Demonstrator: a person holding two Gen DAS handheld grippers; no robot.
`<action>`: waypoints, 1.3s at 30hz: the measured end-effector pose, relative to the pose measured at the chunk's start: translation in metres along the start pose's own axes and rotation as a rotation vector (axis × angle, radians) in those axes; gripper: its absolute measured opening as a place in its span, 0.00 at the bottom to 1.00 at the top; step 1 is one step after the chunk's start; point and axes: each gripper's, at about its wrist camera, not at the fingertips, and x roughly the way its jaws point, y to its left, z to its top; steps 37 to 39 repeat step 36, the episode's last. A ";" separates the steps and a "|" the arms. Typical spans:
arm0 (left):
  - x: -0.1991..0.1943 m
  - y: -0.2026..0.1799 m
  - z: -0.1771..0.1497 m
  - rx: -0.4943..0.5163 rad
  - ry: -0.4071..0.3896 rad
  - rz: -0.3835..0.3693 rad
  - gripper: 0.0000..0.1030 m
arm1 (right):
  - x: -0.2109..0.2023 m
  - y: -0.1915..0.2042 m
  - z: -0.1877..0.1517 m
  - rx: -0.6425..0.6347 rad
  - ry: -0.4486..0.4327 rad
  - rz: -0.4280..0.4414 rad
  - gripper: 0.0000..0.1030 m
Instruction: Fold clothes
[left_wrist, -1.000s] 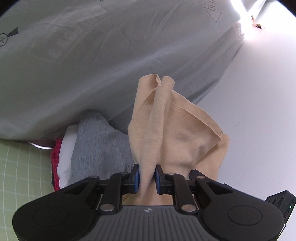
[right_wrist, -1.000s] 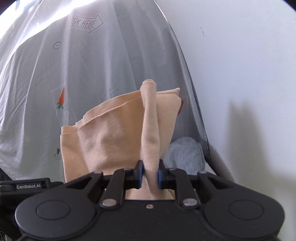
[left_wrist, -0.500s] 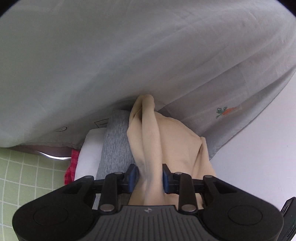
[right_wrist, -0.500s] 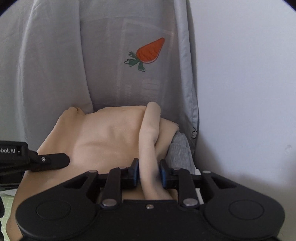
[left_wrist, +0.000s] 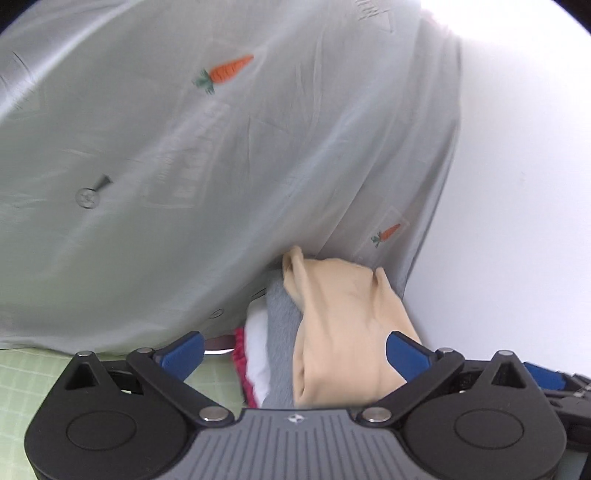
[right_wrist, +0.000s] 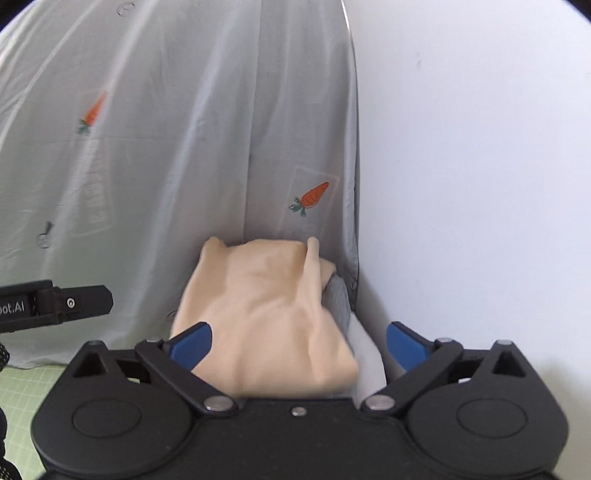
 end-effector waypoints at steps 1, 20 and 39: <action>-0.017 0.001 -0.007 0.010 0.001 0.010 1.00 | -0.018 0.000 -0.005 0.002 0.005 -0.003 0.99; -0.158 0.012 -0.119 0.095 0.191 0.017 1.00 | -0.198 0.001 -0.133 0.046 0.195 -0.083 0.99; -0.184 0.005 -0.133 0.099 0.193 0.018 1.00 | -0.213 0.002 -0.138 0.019 0.186 -0.042 0.99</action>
